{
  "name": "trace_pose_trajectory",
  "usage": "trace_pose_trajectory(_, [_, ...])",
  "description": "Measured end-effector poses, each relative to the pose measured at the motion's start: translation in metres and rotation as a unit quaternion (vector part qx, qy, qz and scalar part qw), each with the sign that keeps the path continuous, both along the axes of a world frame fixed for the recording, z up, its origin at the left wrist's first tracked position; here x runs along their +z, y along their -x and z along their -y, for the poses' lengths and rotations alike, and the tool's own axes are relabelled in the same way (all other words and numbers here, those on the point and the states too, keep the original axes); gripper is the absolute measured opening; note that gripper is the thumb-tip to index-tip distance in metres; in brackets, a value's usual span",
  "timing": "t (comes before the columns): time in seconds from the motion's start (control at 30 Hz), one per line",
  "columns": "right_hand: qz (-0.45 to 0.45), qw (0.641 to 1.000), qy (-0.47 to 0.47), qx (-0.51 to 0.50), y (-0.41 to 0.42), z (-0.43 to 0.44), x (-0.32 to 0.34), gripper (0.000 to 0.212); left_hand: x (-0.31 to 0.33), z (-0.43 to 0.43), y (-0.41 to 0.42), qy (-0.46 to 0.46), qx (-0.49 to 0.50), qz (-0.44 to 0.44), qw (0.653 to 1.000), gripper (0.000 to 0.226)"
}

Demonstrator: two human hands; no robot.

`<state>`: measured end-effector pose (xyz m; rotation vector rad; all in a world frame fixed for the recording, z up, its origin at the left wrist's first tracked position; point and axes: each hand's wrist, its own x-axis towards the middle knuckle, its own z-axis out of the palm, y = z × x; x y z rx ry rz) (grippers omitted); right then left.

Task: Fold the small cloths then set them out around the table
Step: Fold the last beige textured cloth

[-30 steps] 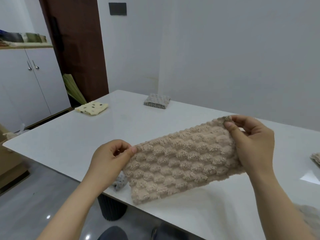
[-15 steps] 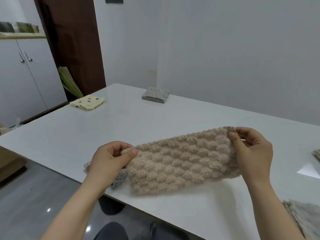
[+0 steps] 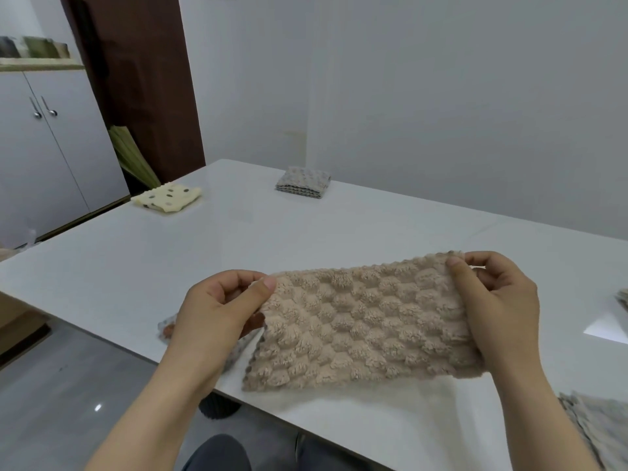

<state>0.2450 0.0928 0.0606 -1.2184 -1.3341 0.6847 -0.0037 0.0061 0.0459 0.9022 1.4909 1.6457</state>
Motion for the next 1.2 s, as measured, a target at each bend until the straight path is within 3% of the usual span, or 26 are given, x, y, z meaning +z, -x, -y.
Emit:
trace_pose_trajectory(0.77, [-0.086, 0.961, 0.04, 0.261, 0.055, 0.059, -0.003, 0.007, 0.017, 0.011, -0.044, -0.022, -0.06, 0.038, 0.997, 0.006])
trace_pose_trajectory(1.0, [-0.083, 0.93, 0.061, 0.352, 0.056, 0.06, -0.013, 0.035, 0.016, 0.018, -0.041, -0.012, -0.064, 0.033, 0.997, 0.014])
trace_pose_trajectory(1.07, [-0.08, 0.922, 0.066, 0.372, 0.054, 0.058, -0.014, 0.038, 0.016, 0.02, -0.039, -0.012, -0.076, 0.037, 0.996, 0.022])
trace_pose_trajectory(1.2, [-0.057, 0.918, 0.046, 0.391, 0.055, 0.053, -0.014, 0.031, 0.018, 0.024, -0.04, -0.025, -0.098, 0.045, 0.994, 0.014])
